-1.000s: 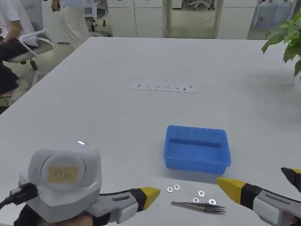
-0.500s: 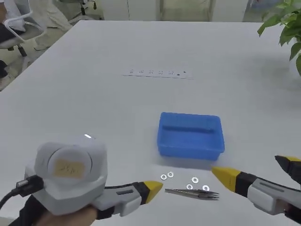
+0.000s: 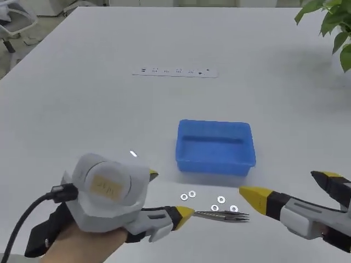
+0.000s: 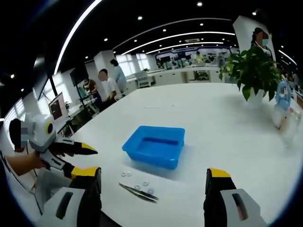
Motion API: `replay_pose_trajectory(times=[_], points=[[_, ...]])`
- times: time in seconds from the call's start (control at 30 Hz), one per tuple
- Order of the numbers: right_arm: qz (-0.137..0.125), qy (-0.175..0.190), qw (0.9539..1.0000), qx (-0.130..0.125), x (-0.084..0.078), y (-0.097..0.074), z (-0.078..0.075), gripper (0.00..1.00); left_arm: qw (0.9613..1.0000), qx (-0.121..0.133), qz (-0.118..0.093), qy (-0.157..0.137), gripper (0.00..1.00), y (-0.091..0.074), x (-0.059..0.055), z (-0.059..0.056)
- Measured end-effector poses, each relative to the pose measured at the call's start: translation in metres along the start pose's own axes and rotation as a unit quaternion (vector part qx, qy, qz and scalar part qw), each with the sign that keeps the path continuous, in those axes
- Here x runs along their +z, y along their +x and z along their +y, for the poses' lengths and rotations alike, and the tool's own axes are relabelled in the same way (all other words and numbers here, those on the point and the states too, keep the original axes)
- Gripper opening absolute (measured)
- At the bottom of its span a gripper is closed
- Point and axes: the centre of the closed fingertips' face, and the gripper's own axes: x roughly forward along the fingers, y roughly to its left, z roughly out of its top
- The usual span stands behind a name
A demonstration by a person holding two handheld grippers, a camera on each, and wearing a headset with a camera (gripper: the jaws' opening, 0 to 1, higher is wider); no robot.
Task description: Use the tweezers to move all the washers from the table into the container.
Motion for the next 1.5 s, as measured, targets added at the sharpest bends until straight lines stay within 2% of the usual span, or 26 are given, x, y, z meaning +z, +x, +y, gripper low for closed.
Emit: replay_pose_trajectory(times=[0.1,0.17,0.37,0.53,0.63,0.8,0.83,0.87,1.0,1.1,1.17,1.23,1.37,1.5], points=[[0.0,0.001,1.0,0.001,0.0,0.002,0.0,0.9,0.9996,-0.018,0.01,0.019,0.38,0.011,-0.001,-0.003],[0.002,0.002,1.0,0.0,-0.002,0.003,-0.001,0.9,0.9985,-0.038,0.028,0.026,0.32,0.019,-0.006,-0.008],[0.021,0.011,0.9997,0.004,-0.015,0.012,0.0,0.9,0.9963,-0.046,0.054,0.048,0.26,0.041,-0.018,-0.01],[0.033,0.016,0.9993,0.006,-0.023,0.017,-0.001,0.9,0.9916,-0.06,0.087,0.075,0.18,0.058,-0.036,-0.006],[0.038,0.016,0.9991,0.01,-0.026,0.02,0.0,0.9,0.9892,-0.064,0.101,0.085,0.18,0.066,-0.045,-0.005],[0.047,0.017,0.9985,0.019,-0.03,0.026,0.003,0.89,0.9879,-0.076,0.105,0.085,0.17,0.072,-0.052,-0.01],[0.051,0.017,0.9982,0.025,-0.032,0.027,0.005,0.87,0.9867,-0.081,0.106,0.093,0.15,0.072,-0.053,-0.011],[0.053,0.015,0.9981,0.028,-0.033,0.028,0.006,0.85,0.9862,-0.083,0.1,0.102,0.13,0.073,-0.051,-0.012],[0.076,-0.001,0.9957,0.053,-0.043,0.031,0.016,0.72,0.9821,-0.091,0.105,0.127,0.06,0.074,-0.051,-0.014],[0.089,-0.031,0.9937,0.061,-0.047,0.031,0.02,0.64,0.9798,-0.099,0.109,0.135,0.03,0.073,-0.052,-0.016],[0.098,-0.056,0.9914,0.066,-0.049,0.031,0.024,0.6,0.9758,-0.1,0.109,0.161,0.0,0.071,-0.053,-0.016],[0.103,-0.072,0.9895,0.07,-0.052,0.032,0.027,0.57,0.9745,-0.104,0.11,0.166,0.0,0.069,-0.052,-0.019],[0.118,-0.104,0.9841,0.083,-0.057,0.032,0.035,0.49,0.9754,-0.116,0.093,0.163,0.0,0.056,-0.036,-0.025],[0.122,-0.137,0.9788,0.092,-0.059,0.035,0.041,0.45,0.9726,-0.112,0.075,0.189,0.0,0.039,-0.014,-0.029]])
